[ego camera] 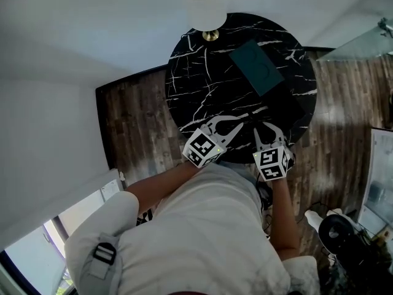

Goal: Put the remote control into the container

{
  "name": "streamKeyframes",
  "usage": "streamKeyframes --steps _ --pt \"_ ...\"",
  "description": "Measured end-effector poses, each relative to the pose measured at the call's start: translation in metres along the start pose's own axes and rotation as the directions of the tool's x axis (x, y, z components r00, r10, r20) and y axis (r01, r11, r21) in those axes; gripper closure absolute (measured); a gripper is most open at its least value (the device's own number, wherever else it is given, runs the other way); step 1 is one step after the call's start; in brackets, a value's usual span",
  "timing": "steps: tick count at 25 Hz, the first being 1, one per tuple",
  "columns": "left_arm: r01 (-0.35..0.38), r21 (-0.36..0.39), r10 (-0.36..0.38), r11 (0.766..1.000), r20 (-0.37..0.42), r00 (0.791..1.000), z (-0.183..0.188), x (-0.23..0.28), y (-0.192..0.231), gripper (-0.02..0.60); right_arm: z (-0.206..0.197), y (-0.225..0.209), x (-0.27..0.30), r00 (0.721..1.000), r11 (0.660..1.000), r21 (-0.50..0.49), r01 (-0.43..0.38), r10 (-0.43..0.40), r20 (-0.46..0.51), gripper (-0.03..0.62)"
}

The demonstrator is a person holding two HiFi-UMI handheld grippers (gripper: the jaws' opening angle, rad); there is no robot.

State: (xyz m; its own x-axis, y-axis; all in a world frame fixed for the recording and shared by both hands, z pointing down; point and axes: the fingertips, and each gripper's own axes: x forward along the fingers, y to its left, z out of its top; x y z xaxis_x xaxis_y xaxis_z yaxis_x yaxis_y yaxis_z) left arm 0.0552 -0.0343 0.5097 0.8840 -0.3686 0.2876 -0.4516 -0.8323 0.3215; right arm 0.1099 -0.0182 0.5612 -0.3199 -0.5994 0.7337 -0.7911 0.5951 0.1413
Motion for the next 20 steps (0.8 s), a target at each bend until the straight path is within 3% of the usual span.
streamKeyframes --steps 7,13,20 --pt "0.024 0.008 -0.024 1.0 0.003 1.0 0.011 0.043 -0.002 0.574 -0.006 -0.047 -0.002 0.997 0.995 -0.06 0.076 -0.077 -0.018 0.513" --pt "0.053 0.084 -0.055 0.995 0.024 0.998 0.045 0.089 -0.009 0.574 0.001 -0.106 -0.013 0.986 0.98 -0.116 0.16 -0.164 -0.021 0.513" --pt "0.077 0.084 -0.075 0.994 -0.031 0.997 0.035 0.121 -0.005 0.574 -0.03 -0.127 0.012 0.985 0.983 -0.12 0.141 -0.151 -0.087 0.513"
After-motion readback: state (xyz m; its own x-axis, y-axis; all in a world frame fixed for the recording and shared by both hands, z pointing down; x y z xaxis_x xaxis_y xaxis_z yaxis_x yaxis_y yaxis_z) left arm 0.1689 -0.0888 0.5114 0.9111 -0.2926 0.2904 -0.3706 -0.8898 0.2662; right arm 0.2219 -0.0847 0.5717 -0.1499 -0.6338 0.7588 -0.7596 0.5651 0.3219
